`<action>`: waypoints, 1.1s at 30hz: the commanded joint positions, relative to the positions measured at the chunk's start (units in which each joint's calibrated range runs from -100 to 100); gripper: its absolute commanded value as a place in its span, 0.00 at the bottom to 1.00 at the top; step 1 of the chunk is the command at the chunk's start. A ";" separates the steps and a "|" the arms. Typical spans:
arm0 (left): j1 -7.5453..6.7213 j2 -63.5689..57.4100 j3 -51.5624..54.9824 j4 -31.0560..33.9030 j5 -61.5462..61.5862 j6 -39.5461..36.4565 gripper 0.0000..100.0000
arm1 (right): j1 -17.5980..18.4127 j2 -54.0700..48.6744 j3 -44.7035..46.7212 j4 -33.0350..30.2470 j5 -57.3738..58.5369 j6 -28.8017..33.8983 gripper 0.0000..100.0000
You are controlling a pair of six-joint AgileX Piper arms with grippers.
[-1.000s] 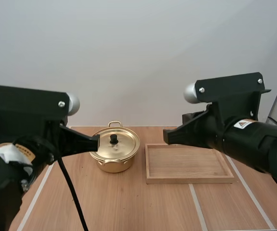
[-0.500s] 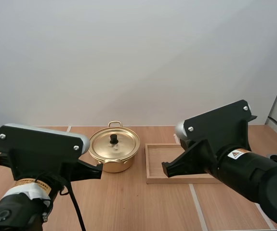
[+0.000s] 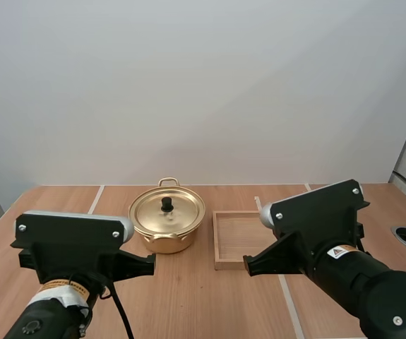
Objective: Open the pot, put the grape inside, and close it
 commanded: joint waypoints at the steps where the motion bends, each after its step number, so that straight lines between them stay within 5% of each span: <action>1: 0.10 -0.25 1.16 0.54 -0.81 -1.18 0.00 | -0.13 -0.56 1.43 0.05 -1.64 -0.60 0.00; 21: 0.10 -0.25 4.85 0.54 -2.47 -0.97 0.00 | -0.13 -0.56 3.53 0.05 -2.00 -0.60 0.00; 28: 2.69 -0.25 4.85 0.54 -2.47 -0.97 0.00 | -0.13 -0.56 3.53 0.05 -2.00 -0.60 0.00; 33: 2.98 -0.25 5.11 0.44 -4.36 -0.97 0.00 | -0.13 -0.56 3.53 0.05 -1.68 -0.60 0.00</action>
